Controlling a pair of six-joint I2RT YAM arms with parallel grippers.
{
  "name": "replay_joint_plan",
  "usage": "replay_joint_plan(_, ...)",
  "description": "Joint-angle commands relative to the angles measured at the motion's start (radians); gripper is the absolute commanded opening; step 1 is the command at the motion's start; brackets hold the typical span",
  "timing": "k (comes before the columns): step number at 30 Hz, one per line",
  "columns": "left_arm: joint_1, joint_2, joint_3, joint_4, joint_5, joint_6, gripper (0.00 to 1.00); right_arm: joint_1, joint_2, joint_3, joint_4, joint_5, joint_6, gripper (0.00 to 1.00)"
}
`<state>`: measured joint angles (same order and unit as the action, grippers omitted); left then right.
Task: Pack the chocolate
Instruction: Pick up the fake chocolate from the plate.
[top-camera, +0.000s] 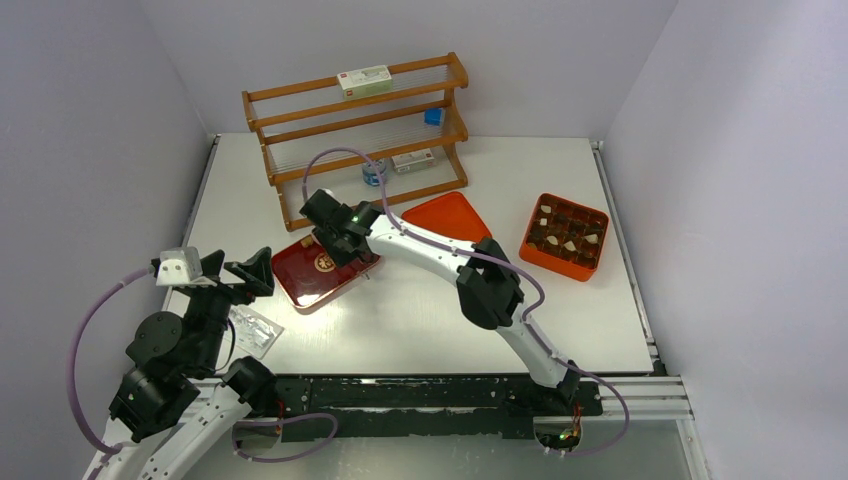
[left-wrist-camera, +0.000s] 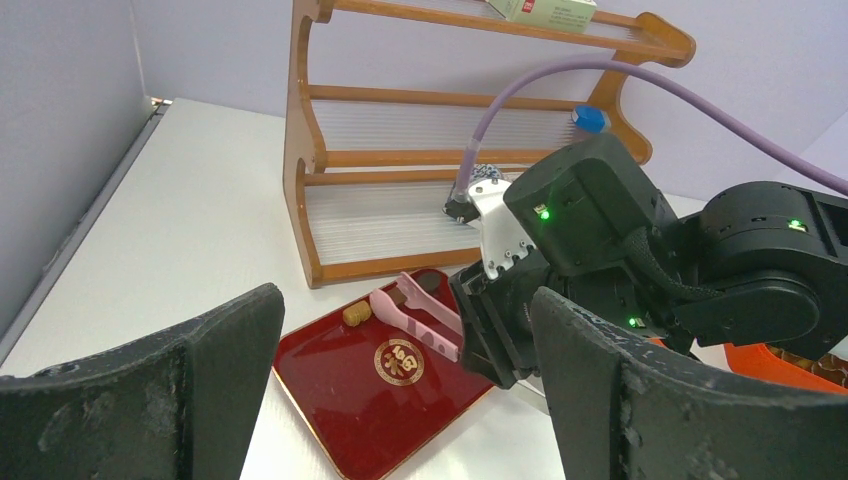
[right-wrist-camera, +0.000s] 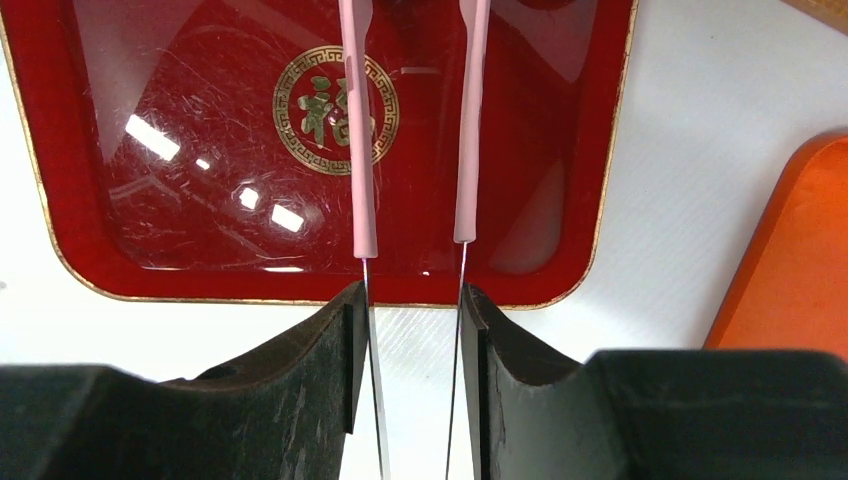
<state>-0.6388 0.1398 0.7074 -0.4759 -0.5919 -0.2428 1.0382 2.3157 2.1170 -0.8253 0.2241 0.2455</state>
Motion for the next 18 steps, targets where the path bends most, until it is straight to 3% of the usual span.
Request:
replay_joint_plan(1, -0.002, -0.007, 0.004, 0.008, -0.013, 0.001, 0.98, 0.006, 0.007, 0.038, -0.004, 0.004, -0.01, 0.4)
replay_joint_plan(18, -0.002, 0.0, 0.0, 0.014, -0.007, 0.005, 0.98, 0.007, -0.093, -0.018, -0.023, 0.007, 0.041, 0.28)
